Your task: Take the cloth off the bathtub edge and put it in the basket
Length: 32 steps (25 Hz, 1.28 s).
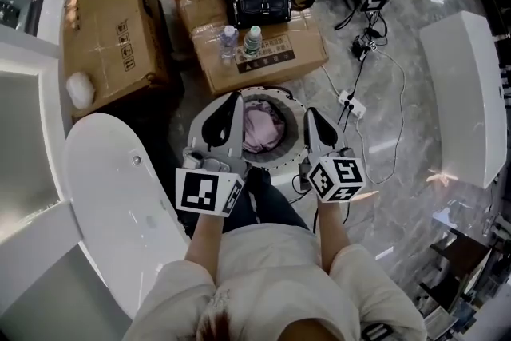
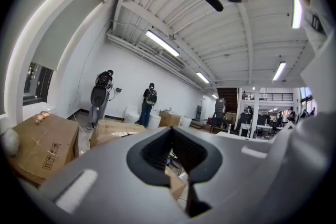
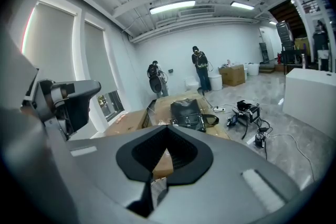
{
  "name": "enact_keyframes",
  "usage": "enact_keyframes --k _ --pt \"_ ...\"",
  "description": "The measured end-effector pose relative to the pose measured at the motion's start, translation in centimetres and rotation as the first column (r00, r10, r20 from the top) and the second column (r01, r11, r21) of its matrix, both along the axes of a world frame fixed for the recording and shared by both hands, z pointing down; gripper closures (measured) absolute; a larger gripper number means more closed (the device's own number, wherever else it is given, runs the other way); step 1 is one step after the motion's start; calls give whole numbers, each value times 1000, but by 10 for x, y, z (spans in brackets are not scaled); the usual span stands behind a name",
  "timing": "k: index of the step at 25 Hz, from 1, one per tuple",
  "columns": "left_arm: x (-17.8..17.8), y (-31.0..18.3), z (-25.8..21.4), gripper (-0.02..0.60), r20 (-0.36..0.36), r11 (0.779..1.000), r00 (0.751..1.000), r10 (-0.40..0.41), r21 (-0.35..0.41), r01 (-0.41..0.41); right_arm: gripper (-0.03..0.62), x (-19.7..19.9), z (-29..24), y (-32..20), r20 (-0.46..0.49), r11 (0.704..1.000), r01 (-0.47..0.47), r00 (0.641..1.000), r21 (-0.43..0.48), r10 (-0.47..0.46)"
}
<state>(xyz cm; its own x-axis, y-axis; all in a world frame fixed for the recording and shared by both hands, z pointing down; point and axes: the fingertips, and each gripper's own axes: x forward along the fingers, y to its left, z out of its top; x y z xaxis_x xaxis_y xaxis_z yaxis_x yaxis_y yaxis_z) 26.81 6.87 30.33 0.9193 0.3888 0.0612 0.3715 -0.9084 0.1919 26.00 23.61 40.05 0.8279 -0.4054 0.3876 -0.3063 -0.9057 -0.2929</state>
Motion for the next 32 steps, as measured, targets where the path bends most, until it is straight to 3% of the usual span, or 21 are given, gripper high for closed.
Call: enact_keyframes --k 6,19,26,32 --pt "-11 -7 -43 532 -55 1000 998 8 6 -8 597 -15 -48 -21 -66 996 85 994 36 -82" --pt "-44 -47 -119 532 -167 999 986 -19 24 23 597 -36 -149 -27 -195 991 132 973 32 -123" --pt "-68 -73 -128 532 -149 998 988 -50 -46 44 597 -63 -161 -35 -191 989 141 973 32 -133" --pt "-89 -90 -121 532 -125 998 990 -59 -38 54 597 -80 -160 -39 -181 991 127 976 31 -119"
